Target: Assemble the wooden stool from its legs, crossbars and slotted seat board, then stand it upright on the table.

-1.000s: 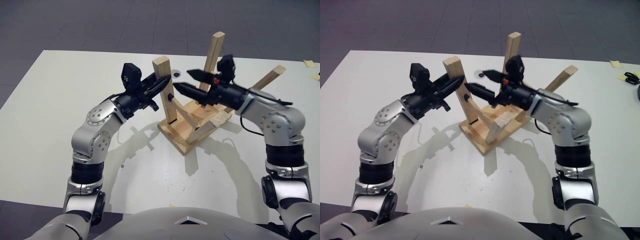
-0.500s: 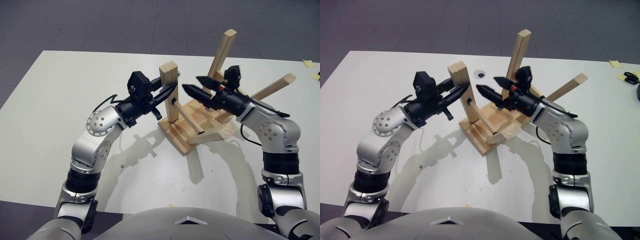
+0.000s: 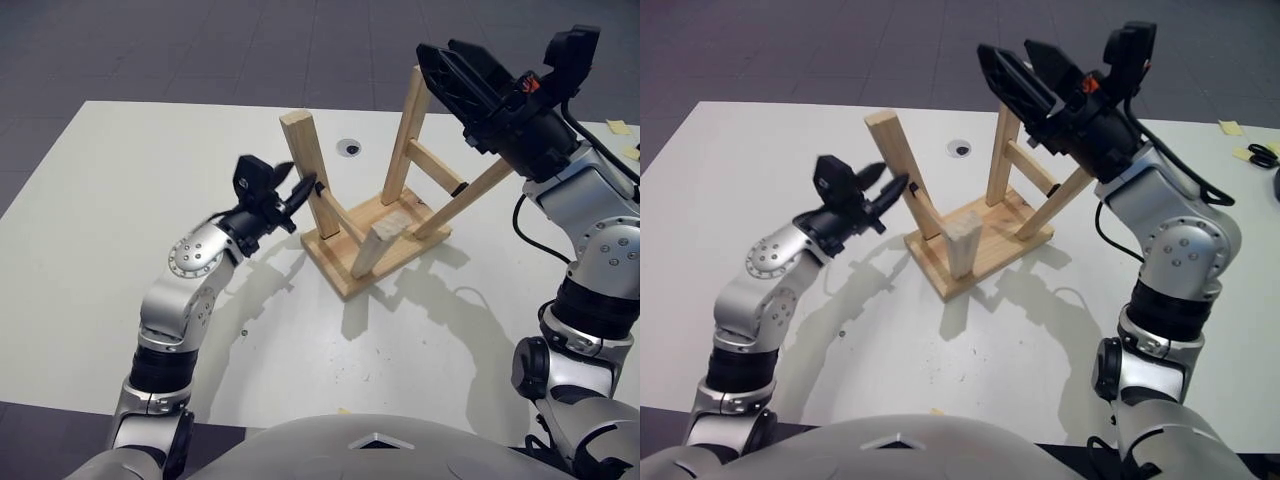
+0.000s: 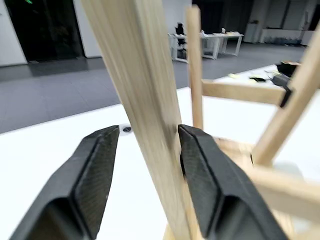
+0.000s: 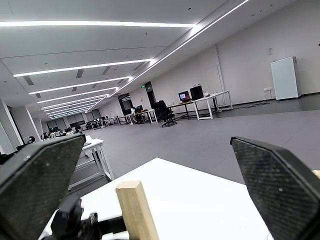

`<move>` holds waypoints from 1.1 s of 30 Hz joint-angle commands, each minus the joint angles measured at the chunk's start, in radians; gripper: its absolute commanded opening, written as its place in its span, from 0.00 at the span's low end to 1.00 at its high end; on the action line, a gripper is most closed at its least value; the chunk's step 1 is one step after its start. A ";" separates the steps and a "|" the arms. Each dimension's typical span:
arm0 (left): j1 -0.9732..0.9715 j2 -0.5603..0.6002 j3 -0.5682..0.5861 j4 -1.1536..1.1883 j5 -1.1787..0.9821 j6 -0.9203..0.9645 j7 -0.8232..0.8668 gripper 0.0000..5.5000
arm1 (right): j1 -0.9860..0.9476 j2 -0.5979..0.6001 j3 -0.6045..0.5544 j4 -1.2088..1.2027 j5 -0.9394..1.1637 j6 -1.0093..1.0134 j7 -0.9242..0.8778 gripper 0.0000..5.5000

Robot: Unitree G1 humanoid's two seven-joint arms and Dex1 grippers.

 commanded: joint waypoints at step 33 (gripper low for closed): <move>-0.562 -0.106 0.273 0.195 -0.277 0.128 0.077 0.98 | 0.142 -0.085 0.018 -0.302 0.464 0.028 -0.104 0.98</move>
